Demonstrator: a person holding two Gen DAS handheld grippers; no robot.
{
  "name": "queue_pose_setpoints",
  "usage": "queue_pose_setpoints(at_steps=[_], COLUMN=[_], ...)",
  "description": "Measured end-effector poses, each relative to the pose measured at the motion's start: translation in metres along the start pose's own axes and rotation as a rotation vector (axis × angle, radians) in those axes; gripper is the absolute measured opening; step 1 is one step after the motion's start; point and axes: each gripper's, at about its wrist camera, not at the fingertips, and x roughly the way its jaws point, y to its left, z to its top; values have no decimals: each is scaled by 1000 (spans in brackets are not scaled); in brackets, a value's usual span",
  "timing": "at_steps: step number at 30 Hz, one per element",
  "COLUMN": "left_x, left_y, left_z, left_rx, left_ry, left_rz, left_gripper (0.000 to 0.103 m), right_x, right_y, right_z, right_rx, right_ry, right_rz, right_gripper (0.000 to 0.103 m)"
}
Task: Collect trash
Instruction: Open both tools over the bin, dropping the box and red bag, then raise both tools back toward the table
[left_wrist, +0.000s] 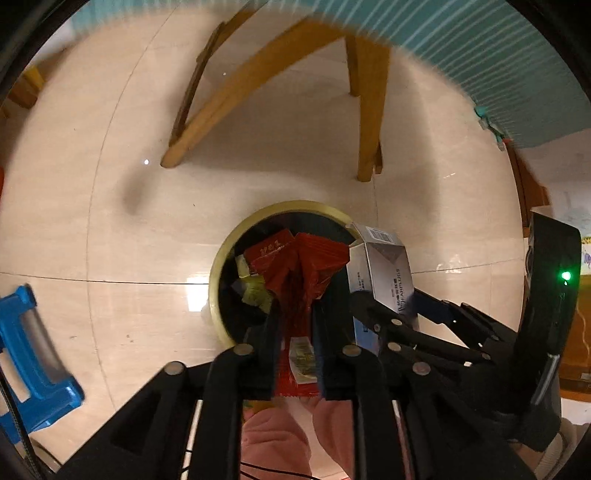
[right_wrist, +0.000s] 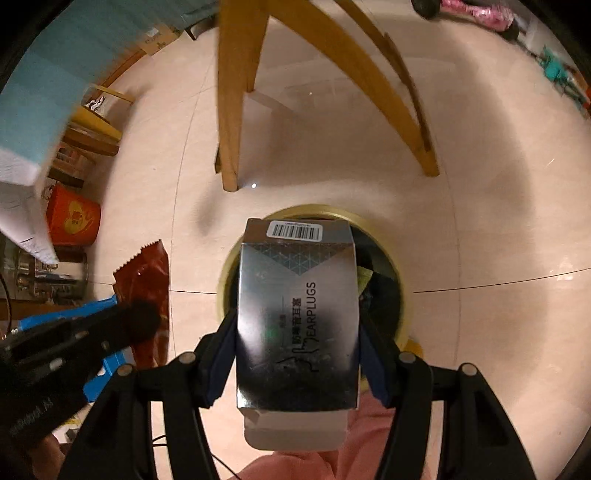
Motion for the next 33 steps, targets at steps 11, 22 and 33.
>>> queue_pose_setpoints(at_steps=[11, 22, 33], left_x=[55, 16, -106], left_y=[12, 2, -20], left_z=[2, -3, -16], left_rx=[-43, -43, -15], left_ry=[31, -3, -77], left_rz=[22, 44, 75], left_gripper=[69, 90, 90], right_x=[61, 28, -77], right_y=[-43, -40, -10], right_z=[1, 5, 0], right_rx=[55, 33, 0], right_ry=[48, 11, -16], right_rz=[52, -14, -69], right_gripper=[79, 79, 79])
